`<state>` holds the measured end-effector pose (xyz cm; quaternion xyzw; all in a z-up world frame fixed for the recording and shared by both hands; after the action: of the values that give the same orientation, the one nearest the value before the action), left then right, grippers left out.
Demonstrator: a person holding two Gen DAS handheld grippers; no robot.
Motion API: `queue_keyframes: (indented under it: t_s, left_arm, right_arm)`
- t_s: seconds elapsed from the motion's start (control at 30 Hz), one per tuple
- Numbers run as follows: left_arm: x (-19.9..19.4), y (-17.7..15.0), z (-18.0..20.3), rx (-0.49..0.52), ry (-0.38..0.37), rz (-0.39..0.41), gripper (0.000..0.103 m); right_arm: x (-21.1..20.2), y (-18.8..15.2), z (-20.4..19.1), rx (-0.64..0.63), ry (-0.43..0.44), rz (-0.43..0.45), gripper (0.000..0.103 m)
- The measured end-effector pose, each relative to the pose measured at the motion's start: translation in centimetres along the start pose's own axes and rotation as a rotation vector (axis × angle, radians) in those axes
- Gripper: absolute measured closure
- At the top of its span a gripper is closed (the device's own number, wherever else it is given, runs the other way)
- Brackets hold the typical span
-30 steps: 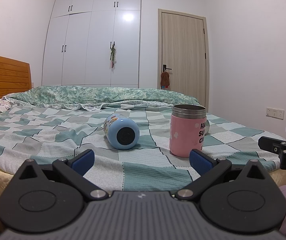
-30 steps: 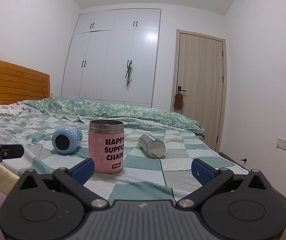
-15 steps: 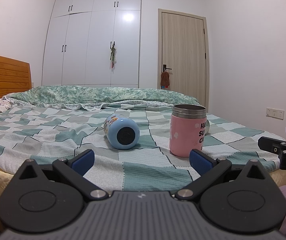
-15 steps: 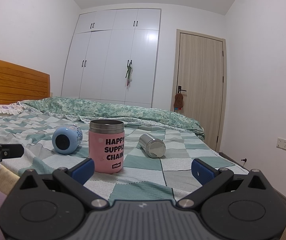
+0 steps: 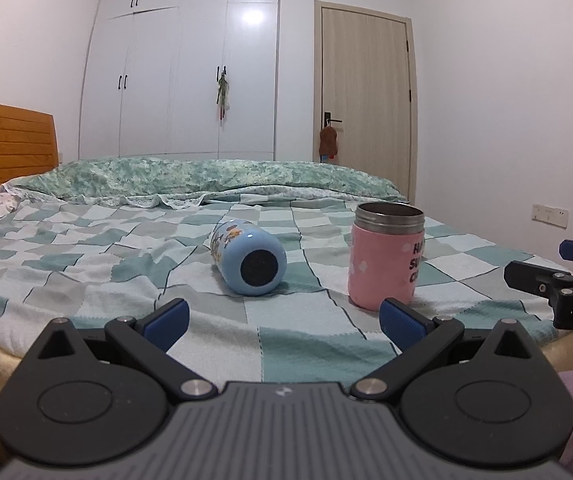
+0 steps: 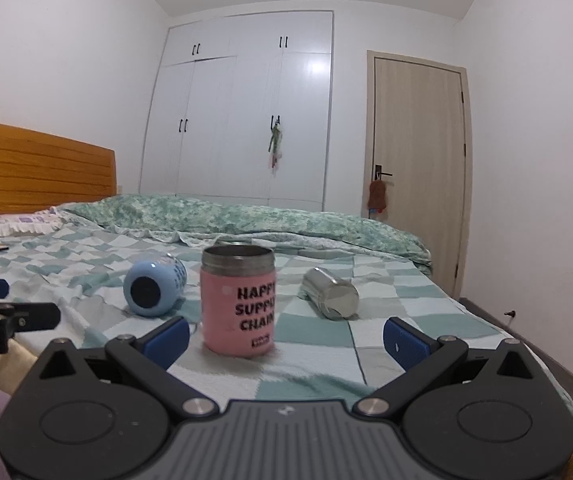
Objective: Flip cup upright
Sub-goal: 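Move the left gripper to the lying blue cartoon cup and grasp it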
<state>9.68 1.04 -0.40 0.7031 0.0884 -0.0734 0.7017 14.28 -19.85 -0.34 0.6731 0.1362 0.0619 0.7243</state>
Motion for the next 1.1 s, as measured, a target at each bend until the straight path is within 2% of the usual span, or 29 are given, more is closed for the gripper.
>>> queue_keyframes:
  t_s: [0.33,0.5,0.7,0.87,1.1]
  left_arm:
    - [4.9,4.1,-0.8,0.029,0.008,-0.042,0.000]
    - [8.9,6.2,-1.3,0.031,0.020,-0.115,0.000]
    - [13.8,8.2,-2.3,0.031,0.036,-0.239,0.000]
    - [17.9,9.0,-3.4,-0.015,0.036,-0.356,0.000]
    - [23.1,8.5,-4.3,-0.020,0.069,-0.506,0.000]
  right_arm:
    - [4.6,3.0,1.1,0.000,0.040,-0.006,0.000]
    - [7.6,4.6,2.2,0.006,0.072,-0.015,0.000]
    - [11.5,7.1,3.4,0.029,0.128,-0.020,0.000]
    - [15.2,9.1,3.6,0.008,0.225,-0.046,0.000]
    - [21.2,10.8,2.1,-0.050,0.415,-0.161,0.000]
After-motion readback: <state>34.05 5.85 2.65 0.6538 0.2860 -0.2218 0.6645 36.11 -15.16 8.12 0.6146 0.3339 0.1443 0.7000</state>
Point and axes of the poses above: each gripper's, at about its wrist camera, not at the fingertips, and x roughly the way its jaws point, z to its right, y to its top, the point moved 8 cm from there along x, roughly the way its jaws point, and after that the axes turned 2 degrees about y, right-handed, at the moved point
